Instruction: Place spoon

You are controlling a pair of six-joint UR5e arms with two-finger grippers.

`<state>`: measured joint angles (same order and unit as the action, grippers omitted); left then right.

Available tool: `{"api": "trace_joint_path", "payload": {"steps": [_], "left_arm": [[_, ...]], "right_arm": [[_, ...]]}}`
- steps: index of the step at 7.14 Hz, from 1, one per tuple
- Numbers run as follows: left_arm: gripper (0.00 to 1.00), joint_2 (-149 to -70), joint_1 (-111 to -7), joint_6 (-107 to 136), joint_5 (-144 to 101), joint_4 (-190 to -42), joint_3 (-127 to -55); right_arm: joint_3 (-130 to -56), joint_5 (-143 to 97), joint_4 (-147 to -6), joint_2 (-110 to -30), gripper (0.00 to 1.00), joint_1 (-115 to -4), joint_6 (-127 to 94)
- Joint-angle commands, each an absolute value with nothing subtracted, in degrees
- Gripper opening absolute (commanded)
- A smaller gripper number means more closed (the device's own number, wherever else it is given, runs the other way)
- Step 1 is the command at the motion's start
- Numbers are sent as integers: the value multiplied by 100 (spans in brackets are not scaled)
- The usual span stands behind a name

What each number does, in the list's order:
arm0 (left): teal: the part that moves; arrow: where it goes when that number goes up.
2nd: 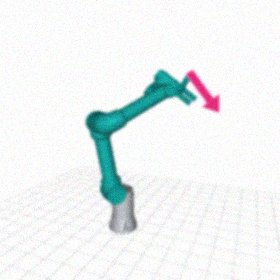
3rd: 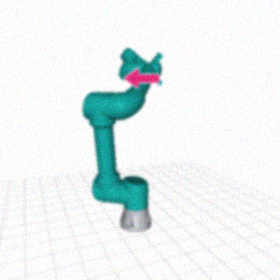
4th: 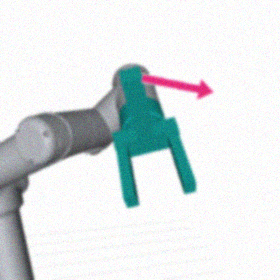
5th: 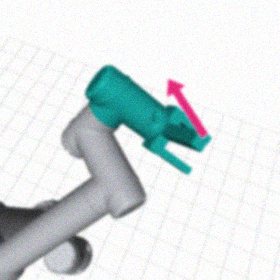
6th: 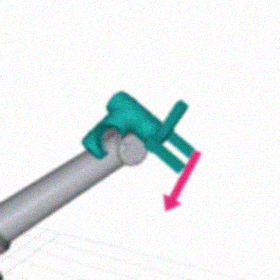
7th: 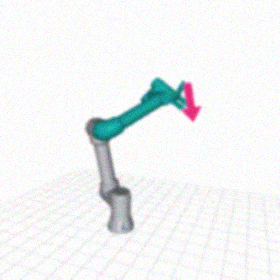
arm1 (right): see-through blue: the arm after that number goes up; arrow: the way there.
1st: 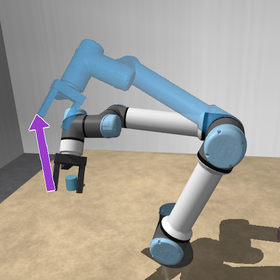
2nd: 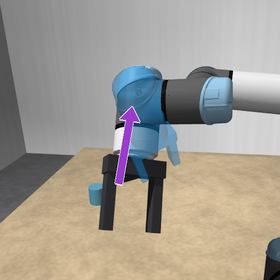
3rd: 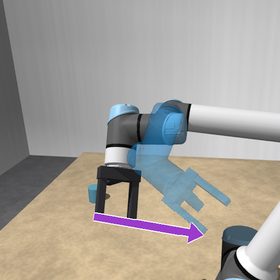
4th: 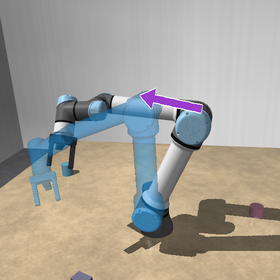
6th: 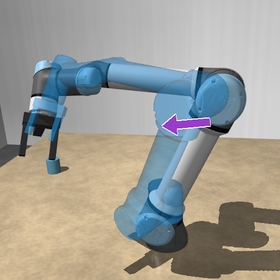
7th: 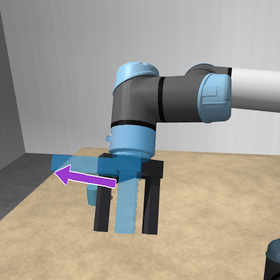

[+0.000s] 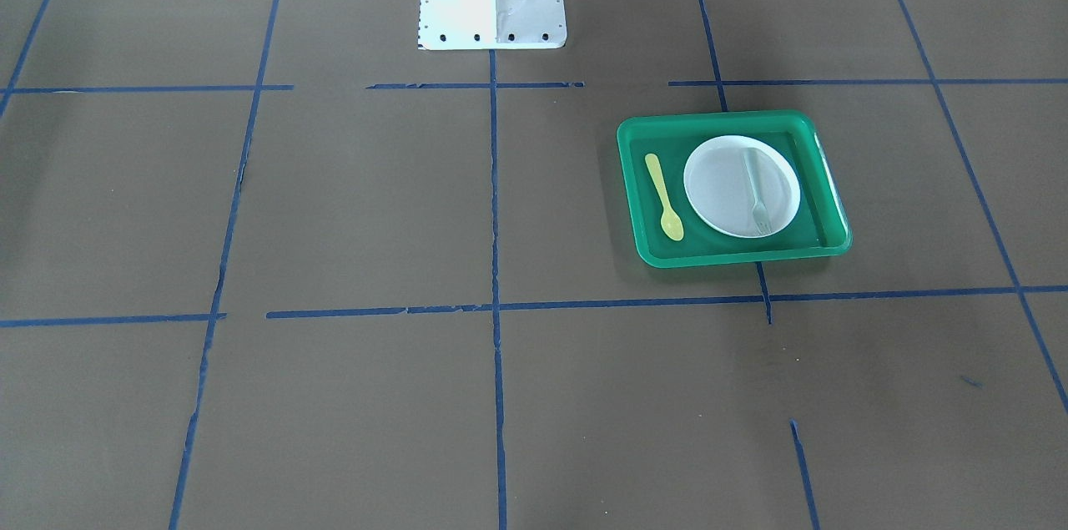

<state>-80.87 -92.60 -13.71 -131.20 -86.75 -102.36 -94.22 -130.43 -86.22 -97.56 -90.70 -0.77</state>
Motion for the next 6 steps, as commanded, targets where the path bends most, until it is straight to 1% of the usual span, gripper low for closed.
{"api": "trace_joint_path", "payload": {"steps": [1, 6], "left_arm": [[100, -7910, -9325, -1477, -13210, -8675, -10222], [100, -7963, -9334, -1459, -13184, -8701, -10178]], "right_arm": [[-9422, -13043, -8622, -9756, 100, -9070, -79], [-9422, -13043, -8622, -9756, 100, -9070, -79]]}}
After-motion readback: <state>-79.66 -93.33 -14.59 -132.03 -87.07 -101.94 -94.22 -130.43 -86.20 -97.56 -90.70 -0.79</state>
